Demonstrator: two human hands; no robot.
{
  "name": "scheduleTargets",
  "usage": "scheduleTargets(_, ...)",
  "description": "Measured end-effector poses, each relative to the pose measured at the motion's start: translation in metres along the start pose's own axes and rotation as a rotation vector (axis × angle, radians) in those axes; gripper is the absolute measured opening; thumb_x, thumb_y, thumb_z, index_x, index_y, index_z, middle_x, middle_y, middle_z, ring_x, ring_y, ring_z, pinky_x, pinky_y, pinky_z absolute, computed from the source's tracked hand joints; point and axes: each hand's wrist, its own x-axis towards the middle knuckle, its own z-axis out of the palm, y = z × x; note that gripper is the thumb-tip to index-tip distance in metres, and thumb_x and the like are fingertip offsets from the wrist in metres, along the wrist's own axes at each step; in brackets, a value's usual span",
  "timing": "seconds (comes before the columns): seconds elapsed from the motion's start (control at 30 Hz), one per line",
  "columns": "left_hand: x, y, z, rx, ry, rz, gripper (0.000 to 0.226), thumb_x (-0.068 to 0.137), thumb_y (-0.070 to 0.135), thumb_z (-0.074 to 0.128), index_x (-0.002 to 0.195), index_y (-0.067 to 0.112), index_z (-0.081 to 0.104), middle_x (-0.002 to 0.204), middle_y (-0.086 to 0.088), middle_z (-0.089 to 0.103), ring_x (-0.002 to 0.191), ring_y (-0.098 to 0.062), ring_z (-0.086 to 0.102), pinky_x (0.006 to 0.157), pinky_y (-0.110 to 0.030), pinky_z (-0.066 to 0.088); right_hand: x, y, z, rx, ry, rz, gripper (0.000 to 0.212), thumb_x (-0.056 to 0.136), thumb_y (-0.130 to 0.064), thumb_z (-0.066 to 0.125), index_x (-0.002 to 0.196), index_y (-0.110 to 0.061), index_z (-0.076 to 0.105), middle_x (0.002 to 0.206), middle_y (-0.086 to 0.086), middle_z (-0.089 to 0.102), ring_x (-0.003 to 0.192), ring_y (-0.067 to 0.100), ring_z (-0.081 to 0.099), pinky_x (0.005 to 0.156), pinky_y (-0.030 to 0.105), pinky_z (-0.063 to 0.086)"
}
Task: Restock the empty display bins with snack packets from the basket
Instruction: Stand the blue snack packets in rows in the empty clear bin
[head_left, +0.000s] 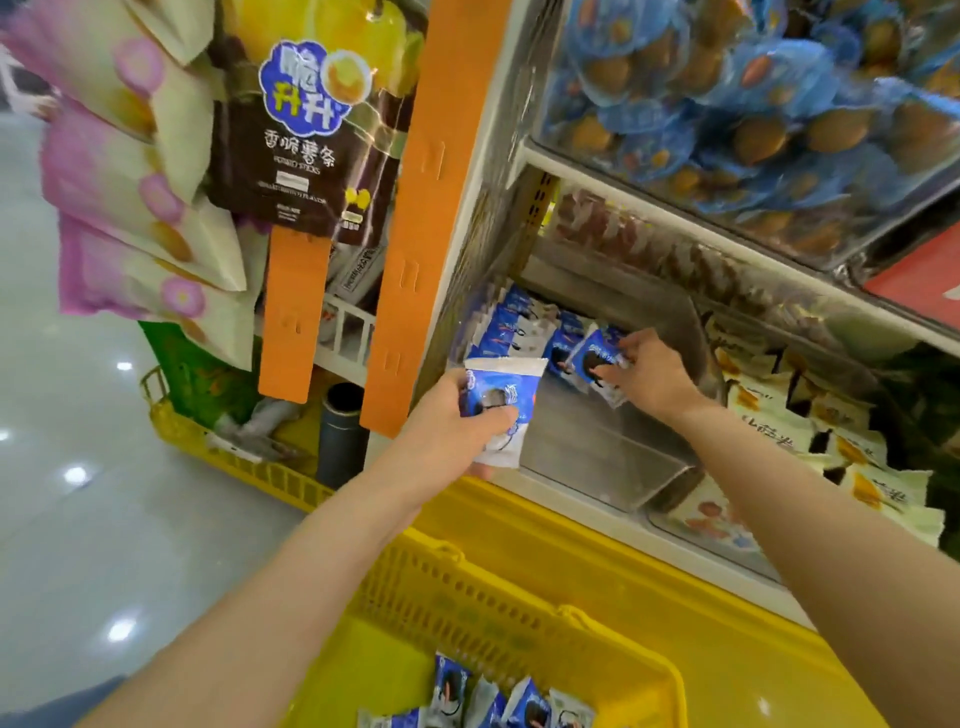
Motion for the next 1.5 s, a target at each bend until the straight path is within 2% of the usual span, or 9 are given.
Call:
scheduleTargets(0.17,0.018,0.006,-0.003,-0.002,0.037,0.010,0.036,0.090,0.019,0.059,0.123,0.022,0.044,0.107,0.004,0.058,0.073,-0.004,0.058,0.054,-0.018,0.055,0.040,0.005,0.030,-0.158,-0.084,-0.050,0.051,0.083,-0.015,0.070,0.124,0.003,0.045,0.129,0.022,0.053,0.118,0.036,0.051,0.094,0.036,0.040)
scheduleTargets(0.4,0.031,0.008,-0.009,-0.073,0.034,-0.016,0.035,0.090,0.018,0.058,0.123,0.021,0.046,0.098,0.006,0.059,0.074,-0.006,0.059,0.053,-0.019,0.054,0.062,0.009,0.048,-0.099,-0.080,-0.066,0.046,0.076,-0.010,0.076,0.116,0.000,0.056,0.120,0.021,0.058,0.111,0.034,0.054,0.091,0.036,0.042)
scheduleTargets(0.6,0.033,0.008,-0.008,-0.049,0.013,-0.062,0.040,0.090,0.021,0.058,0.128,0.023,0.044,0.116,-0.001,0.060,0.081,-0.010,0.061,0.057,-0.022,0.056,0.057,-0.004,0.042,-0.510,-0.007,-0.245,0.043,0.077,-0.026,0.075,0.115,-0.011,0.063,0.117,0.018,0.057,0.108,0.034,0.052,0.088,0.038,0.043)
scheduleTargets(0.77,0.029,0.005,-0.006,-0.058,-0.056,-0.103,0.031,0.091,0.015,0.057,0.119,0.022,0.047,0.104,0.003,0.059,0.078,-0.007,0.060,0.058,-0.022,0.056,0.035,-0.019,0.032,-0.301,0.043,-0.210,0.038,0.087,-0.023,0.065,0.121,-0.009,0.055,0.123,0.015,0.055,0.110,0.031,0.055,0.093,0.041,0.046)
scheduleTargets(0.87,0.026,0.003,-0.006,-0.024,-0.120,-0.100,0.033,0.088,0.010,0.060,0.118,0.020,0.049,0.109,0.002,0.058,0.086,-0.009,0.060,0.058,-0.020,0.057,0.005,-0.031,0.021,0.015,0.112,-0.250,0.024,0.096,-0.021,0.049,0.115,-0.008,0.057,0.107,0.013,0.061,0.084,0.021,0.059,0.078,0.031,0.047)
scheduleTargets(0.97,0.021,0.001,-0.005,0.016,-0.143,-0.081,0.040,0.084,0.012,0.066,0.120,0.017,0.048,0.110,0.001,0.059,0.088,-0.009,0.061,0.057,-0.018,0.055,-0.035,-0.047,0.012,0.476,-0.095,-0.137,0.027,0.101,-0.026,0.035,0.106,-0.014,0.059,0.093,-0.001,0.062,0.069,0.007,0.053,0.063,0.017,0.049)
scheduleTargets(1.1,0.013,0.001,-0.006,0.094,-0.174,-0.031,0.036,0.086,0.019,0.065,0.121,0.017,0.054,0.108,0.001,0.063,0.085,-0.008,0.062,0.059,-0.018,0.052,-0.082,-0.052,0.000,0.481,-0.282,-0.186,0.019,0.097,-0.022,0.047,0.087,-0.022,0.063,0.083,-0.007,0.064,0.067,0.001,0.059,0.063,0.016,0.053)
scheduleTargets(1.27,0.005,0.002,-0.007,0.110,-0.050,0.054,0.017,0.088,0.033,0.060,0.104,0.028,0.063,0.098,-0.002,0.068,0.079,-0.009,0.061,0.056,-0.016,0.047,-0.114,-0.042,-0.009,0.653,-0.262,-0.094,0.014,0.092,-0.015,0.056,0.081,-0.011,0.064,0.073,-0.003,0.071,0.066,0.002,0.066,0.060,0.014,0.053)
scheduleTargets(1.5,-0.006,0.006,0.007,-0.127,0.094,0.097,0.020,0.095,0.029,0.049,0.090,0.025,0.067,0.078,0.005,0.072,0.069,-0.002,0.066,0.064,-0.021,0.052,-0.140,-0.039,-0.003,1.084,-0.304,0.139,0.018,0.094,-0.022,0.052,0.099,-0.009,0.063,0.091,0.001,0.074,0.086,0.008,0.070,0.068,0.016,0.054)
